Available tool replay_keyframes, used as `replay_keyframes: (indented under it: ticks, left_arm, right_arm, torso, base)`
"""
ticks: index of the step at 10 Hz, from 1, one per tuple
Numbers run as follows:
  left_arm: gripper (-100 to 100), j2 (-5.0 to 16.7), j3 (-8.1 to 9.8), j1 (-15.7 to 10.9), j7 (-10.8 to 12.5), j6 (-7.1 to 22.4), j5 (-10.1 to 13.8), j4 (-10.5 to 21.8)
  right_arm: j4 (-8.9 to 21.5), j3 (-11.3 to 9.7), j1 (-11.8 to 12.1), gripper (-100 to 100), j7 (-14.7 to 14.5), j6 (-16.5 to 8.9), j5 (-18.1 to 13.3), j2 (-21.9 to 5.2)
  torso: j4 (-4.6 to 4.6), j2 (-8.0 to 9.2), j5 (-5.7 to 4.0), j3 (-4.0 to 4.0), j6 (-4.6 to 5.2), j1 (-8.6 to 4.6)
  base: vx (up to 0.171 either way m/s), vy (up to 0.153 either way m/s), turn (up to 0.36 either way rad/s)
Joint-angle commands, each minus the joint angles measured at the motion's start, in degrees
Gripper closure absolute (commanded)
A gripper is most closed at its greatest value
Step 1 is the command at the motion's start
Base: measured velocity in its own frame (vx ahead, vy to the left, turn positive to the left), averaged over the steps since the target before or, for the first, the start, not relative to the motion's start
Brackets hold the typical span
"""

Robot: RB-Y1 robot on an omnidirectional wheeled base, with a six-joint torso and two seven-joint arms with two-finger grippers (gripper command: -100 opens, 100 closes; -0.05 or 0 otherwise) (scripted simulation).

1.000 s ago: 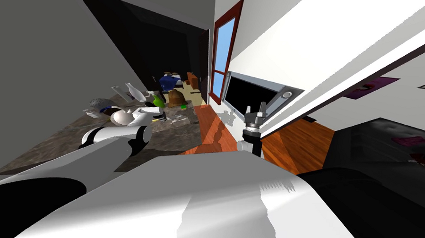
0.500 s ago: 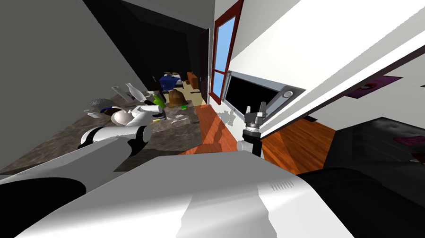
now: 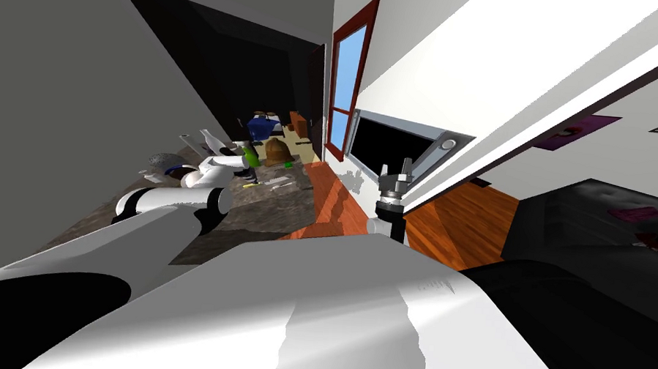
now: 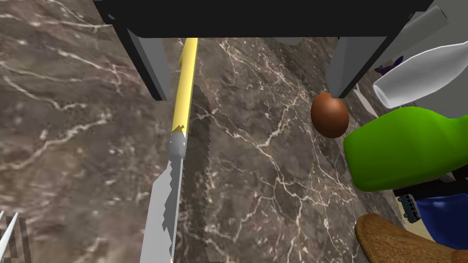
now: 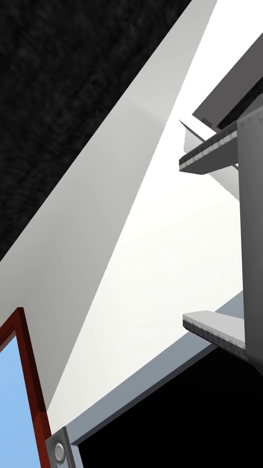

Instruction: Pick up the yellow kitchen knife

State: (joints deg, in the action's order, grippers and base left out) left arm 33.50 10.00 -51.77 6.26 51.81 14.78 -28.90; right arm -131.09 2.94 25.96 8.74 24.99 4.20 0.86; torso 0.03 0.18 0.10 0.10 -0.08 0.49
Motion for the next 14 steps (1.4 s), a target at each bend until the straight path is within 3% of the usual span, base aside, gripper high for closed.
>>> replay_keyframes:
  ticks: [1,10,14]
  left_arm:
    - [-100,0.21,-0.34,-1.23,0.88,2.82,0.64,0.06]
    - [-100,1.22,-1.51,-7.01,4.96,17.0,4.63,1.58]
    - [-100,1.26,-1.61,-8.09,6.12,20.49,5.63,2.21]
  right_arm:
    - [0.0,0.0,0.0,0,0.0,0.0,0.0,0.0]
    - [0.0,0.0,0.0,0,0.0,0.0,0.0,0.0]
    - [0.0,0.0,0.01,0,0.0,0.0,0.0,0.0]
  torso:
    - [0.0,0.0,0.0,0.0,0.0,0.0]
    - [-0.03,-0.1,0.0,-0.06,0.0,-0.04]
    - [-0.05,-0.18,-0.02,-0.1,0.01,-0.15]
  base:
    - [-0.027,0.117,-0.008]
    - [-0.023,0.114,-0.015]
    - [0.002,0.074,-0.013]
